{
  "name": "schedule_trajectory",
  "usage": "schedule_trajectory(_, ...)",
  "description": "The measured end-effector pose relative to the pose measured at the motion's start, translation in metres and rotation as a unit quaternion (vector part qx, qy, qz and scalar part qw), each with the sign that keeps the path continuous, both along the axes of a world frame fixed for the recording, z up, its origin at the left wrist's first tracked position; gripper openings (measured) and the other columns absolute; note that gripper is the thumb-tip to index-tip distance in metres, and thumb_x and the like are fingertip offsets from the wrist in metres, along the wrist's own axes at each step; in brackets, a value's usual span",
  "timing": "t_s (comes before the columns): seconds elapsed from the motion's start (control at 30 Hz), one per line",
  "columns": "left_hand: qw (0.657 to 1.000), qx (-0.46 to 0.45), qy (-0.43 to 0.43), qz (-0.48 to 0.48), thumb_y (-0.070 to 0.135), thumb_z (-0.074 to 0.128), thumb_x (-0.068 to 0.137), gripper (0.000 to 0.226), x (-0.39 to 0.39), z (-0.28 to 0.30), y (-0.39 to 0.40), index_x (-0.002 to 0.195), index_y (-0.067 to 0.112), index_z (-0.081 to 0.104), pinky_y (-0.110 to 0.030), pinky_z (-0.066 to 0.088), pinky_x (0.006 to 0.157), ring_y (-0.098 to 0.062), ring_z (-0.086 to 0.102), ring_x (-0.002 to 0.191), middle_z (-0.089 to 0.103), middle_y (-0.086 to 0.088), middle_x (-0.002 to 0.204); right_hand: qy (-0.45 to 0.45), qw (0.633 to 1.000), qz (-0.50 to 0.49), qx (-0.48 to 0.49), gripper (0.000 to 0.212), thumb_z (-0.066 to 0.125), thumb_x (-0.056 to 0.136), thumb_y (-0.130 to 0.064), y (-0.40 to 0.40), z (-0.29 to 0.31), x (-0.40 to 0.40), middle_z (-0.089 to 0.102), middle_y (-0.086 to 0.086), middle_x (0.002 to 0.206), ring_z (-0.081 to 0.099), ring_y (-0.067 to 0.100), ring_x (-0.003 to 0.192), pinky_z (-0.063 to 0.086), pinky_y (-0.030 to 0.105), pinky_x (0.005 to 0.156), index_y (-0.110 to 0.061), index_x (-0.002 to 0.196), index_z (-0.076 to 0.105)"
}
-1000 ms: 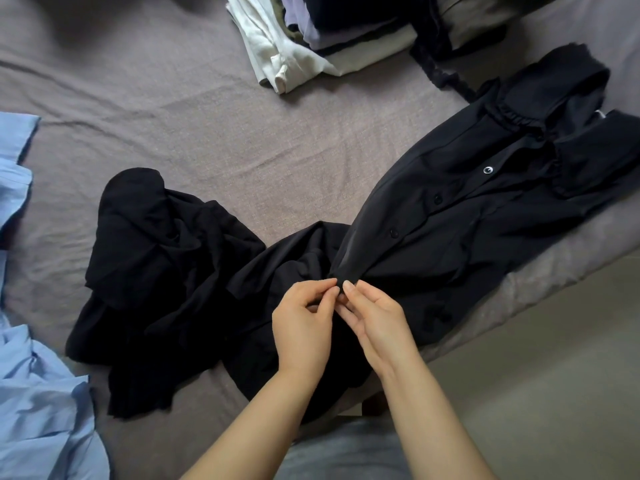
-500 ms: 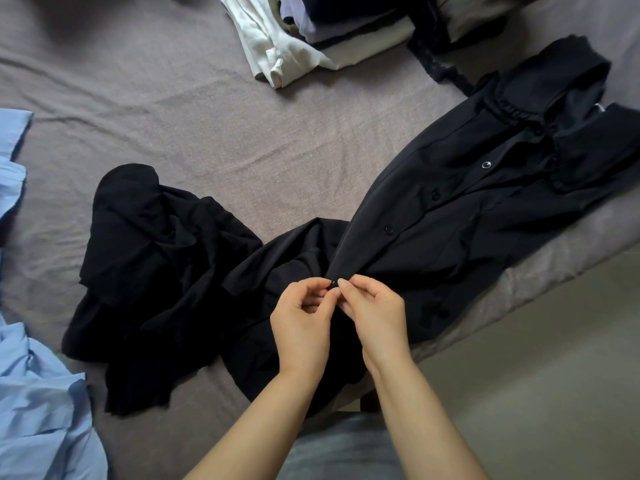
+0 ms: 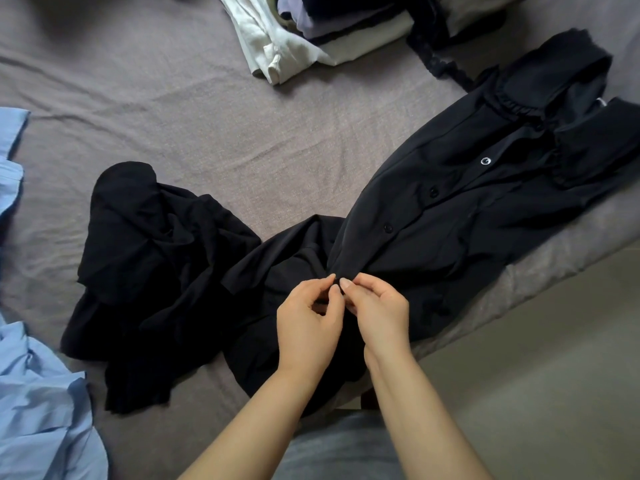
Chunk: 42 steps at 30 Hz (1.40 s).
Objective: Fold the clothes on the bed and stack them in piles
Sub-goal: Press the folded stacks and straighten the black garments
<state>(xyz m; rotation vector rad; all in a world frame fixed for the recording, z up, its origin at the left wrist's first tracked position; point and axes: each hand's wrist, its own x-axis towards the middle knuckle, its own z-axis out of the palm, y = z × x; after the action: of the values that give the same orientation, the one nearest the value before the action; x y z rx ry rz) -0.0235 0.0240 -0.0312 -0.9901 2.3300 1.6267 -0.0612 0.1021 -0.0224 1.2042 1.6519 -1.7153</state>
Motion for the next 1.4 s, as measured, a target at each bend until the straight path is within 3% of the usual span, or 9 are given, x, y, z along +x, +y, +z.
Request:
schedule_trajectory(0.27,0.994,-0.09,-0.037,-0.054,0.027,0.059,0.092,0.01,-0.006,0.001,-0.001,0.088,0.02,0.065,-0.027,0.05,0.067,-0.006,0.064,0.072,0.068,0.01,0.076,0.034,0.988,0.073,0.13,0.021,0.072,0.083,-0.011,-0.007,-0.008,0.007,0.069,-0.006,0.084,0.067,0.006,0.083,0.054,0.024,0.079,-0.029,0.08,0.061)
schedule_trajectory(0.47,0.897,-0.31,0.019,-0.315,0.027,0.042,0.083,0.018,-0.019,-0.006,-0.008,0.069,0.016,0.046,-0.017,0.004,0.04,-0.016,0.048,0.046,0.047,0.005,0.06,0.057,0.981,0.101,0.158,0.014,0.071,0.084,-0.007,0.003,-0.008,0.007,0.066,-0.01,0.078,0.062,-0.001,0.072,0.051,0.011,0.068,-0.019,0.087,0.064)
schedule_trajectory(0.63,0.928,-0.122,-0.045,-0.35,0.02,0.043,0.096,0.012,-0.03,-0.014,-0.019,0.086,0.015,0.045,-0.034,0.039,0.062,-0.015,0.049,0.072,0.049,0.005,0.079,0.038,0.993,0.085,0.066,0.014,0.071,0.083,-0.001,0.017,-0.009,0.0,0.068,0.0,0.081,0.065,0.009,0.073,0.055,0.016,0.068,-0.012,0.09,0.066)
schedule_trajectory(0.73,0.944,0.079,-0.058,-0.316,0.016,0.045,0.097,0.018,-0.038,-0.016,-0.033,0.079,0.018,0.048,-0.025,0.035,0.062,-0.005,0.04,0.06,0.044,0.01,0.065,0.034,0.996,0.085,-0.006,0.014,0.07,0.083,-0.001,0.029,-0.009,-0.003,0.07,0.001,0.079,0.064,0.004,0.066,0.053,0.016,0.06,-0.013,0.088,0.066)
schedule_trajectory(0.9,0.898,0.304,-0.123,-0.292,0.019,0.045,0.101,0.021,-0.04,-0.02,-0.051,0.081,0.017,0.051,-0.015,0.032,0.054,-0.003,0.035,0.056,0.042,0.011,0.062,0.049,0.993,0.095,-0.05,0.016,0.07,0.082,-0.001,0.035,-0.015,0.0,0.071,-0.001,0.076,0.066,0.007,0.072,0.054,0.019,0.066,-0.013,0.09,0.066)
schedule_trajectory(1.0,0.938,0.113,-0.066,-0.322,0.022,0.052,0.098,0.018,-0.039,-0.03,-0.064,0.081,0.022,0.058,-0.02,0.039,0.063,-0.003,0.048,0.062,0.057,0.011,0.068,0.049,0.994,0.095,-0.03,0.016,0.07,0.083,-0.003,0.03,-0.02,-0.001,0.071,-0.002,0.077,0.064,0.005,0.069,0.054,0.019,0.068,-0.015,0.093,0.066)
schedule_trajectory(1.13,0.965,-0.197,-0.036,-0.171,0.022,0.056,0.094,0.011,-0.017,-0.039,-0.094,0.089,0.017,0.064,-0.027,0.039,0.068,-0.017,0.058,0.077,0.065,0.004,0.082,0.019,0.998,0.038,0.048,0.012,0.065,0.09,-0.017,0.028,-0.034,0.0,0.068,-0.003,0.087,0.06,0.005,0.069,0.055,0.023,0.071,-0.014,0.101,0.066)
schedule_trajectory(1.27,0.946,-0.247,-0.029,-0.208,0.031,0.053,0.09,0.02,0.034,-0.051,-0.11,0.089,0.017,0.067,-0.031,0.049,0.068,-0.022,0.062,0.081,0.065,0.002,0.084,0.023,0.989,0.071,0.125,0.017,0.055,0.097,-0.02,0.015,-0.037,0.028,0.064,-0.001,0.072,0.057,0.007,0.06,0.05,0.021,0.059,-0.011,0.085,0.063)
schedule_trajectory(1.4,0.932,-0.239,-0.031,-0.27,0.021,0.073,0.079,0.028,0.073,-0.067,-0.1,0.106,0.017,0.069,-0.031,0.053,0.072,-0.022,0.064,0.086,0.063,0.001,0.094,-0.01,0.985,0.171,0.036,0.018,0.05,0.096,-0.004,-0.02,-0.039,0.066,0.067,0.006,0.077,0.062,0.008,0.062,0.052,0.017,0.055,-0.01,0.084,0.061)
